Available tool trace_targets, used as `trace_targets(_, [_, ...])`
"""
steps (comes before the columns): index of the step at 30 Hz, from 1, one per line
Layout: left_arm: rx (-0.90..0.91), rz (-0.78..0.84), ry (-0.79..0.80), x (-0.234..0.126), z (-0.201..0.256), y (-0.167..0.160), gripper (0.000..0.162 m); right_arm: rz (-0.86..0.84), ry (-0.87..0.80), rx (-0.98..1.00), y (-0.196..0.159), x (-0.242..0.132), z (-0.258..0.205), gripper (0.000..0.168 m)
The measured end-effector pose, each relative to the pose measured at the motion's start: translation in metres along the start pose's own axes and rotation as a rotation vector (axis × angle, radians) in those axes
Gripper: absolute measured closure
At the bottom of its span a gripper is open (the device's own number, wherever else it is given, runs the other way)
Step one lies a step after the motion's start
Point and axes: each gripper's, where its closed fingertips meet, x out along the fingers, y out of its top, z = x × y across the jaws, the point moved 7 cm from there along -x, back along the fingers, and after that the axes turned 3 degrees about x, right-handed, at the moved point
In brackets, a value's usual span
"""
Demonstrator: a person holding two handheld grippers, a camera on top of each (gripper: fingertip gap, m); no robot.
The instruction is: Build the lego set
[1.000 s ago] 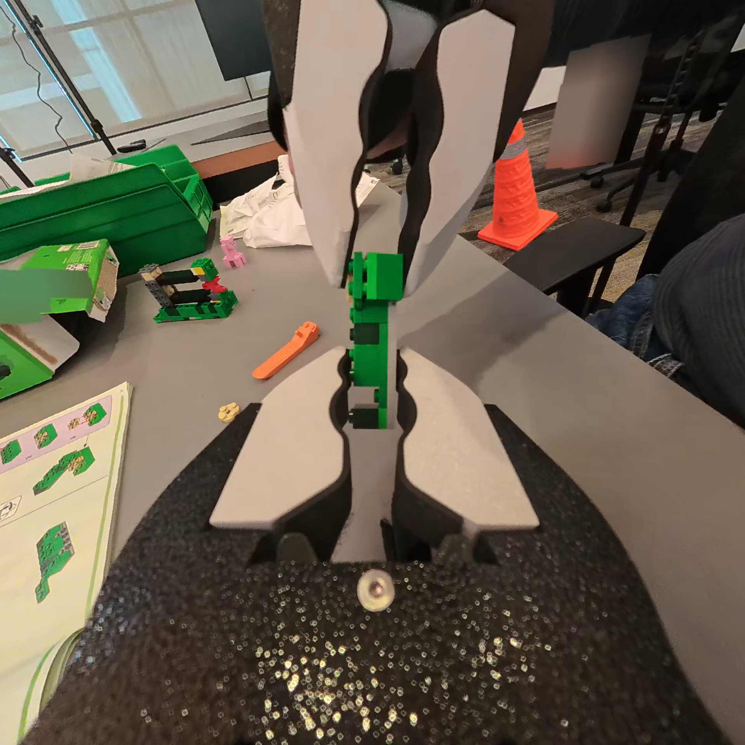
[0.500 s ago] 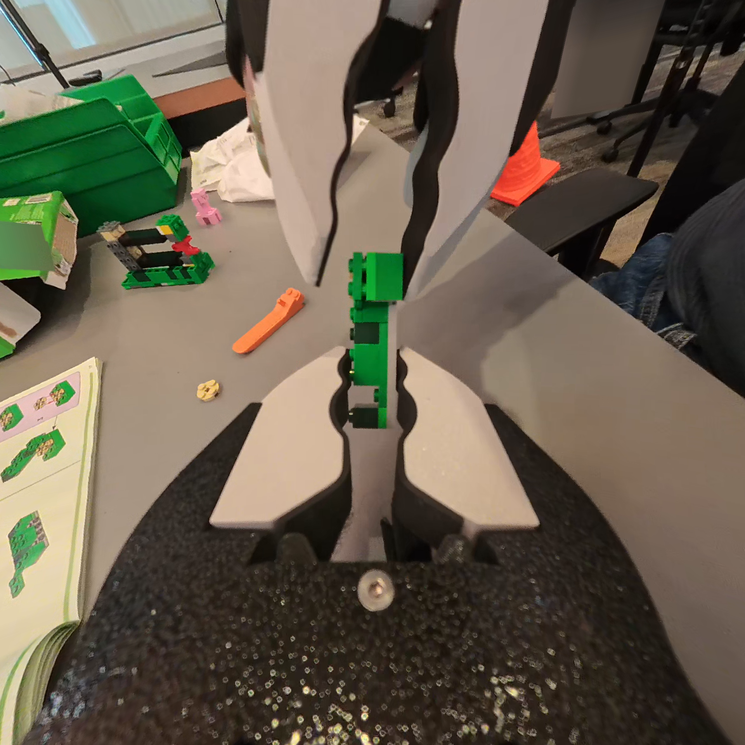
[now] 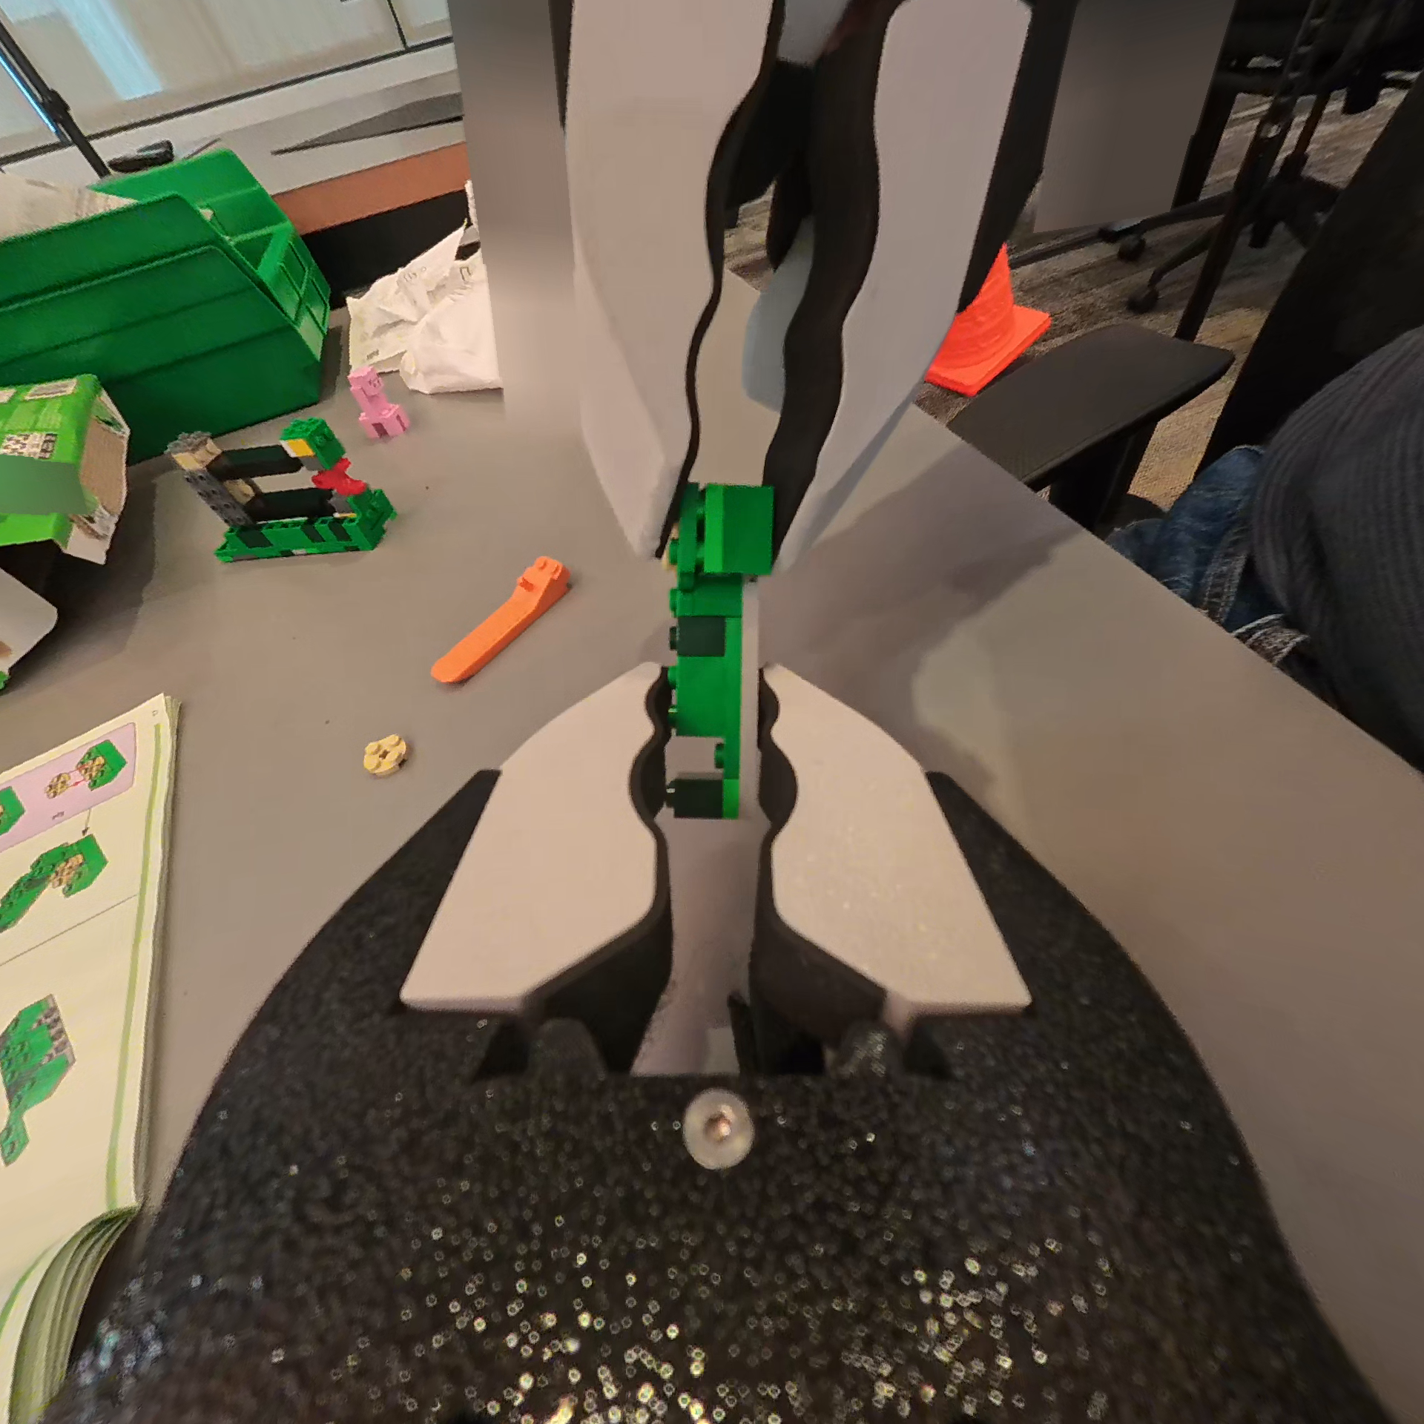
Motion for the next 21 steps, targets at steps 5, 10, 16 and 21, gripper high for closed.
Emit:
trace_targets(5, [-0.003, -0.006, 0.002, 0.001, 0.0, -0.001, 0.143, 0.02, 0.001, 0.028, -0.003, 0.0, 0.0, 0.149])
trace_targets(10, [-0.016, -0.06, 0.018, 0.006, -0.001, -0.003, 0.143, -0.027, 0.005, 0.081, -0.008, 0.004, 0.0, 0.148])
trace_targets(16, [-0.005, -0.17, 0.046, 0.009, -0.001, -0.008, 0.143, -0.115, -0.017, 0.07, -0.011, 0.012, -0.001, 0.145])
trace_targets(21, [0.013, -0.239, 0.056, 0.014, 0.0, -0.01, 0.143, -0.188, -0.008, 0.06, -0.017, 0.024, -0.006, 0.145])
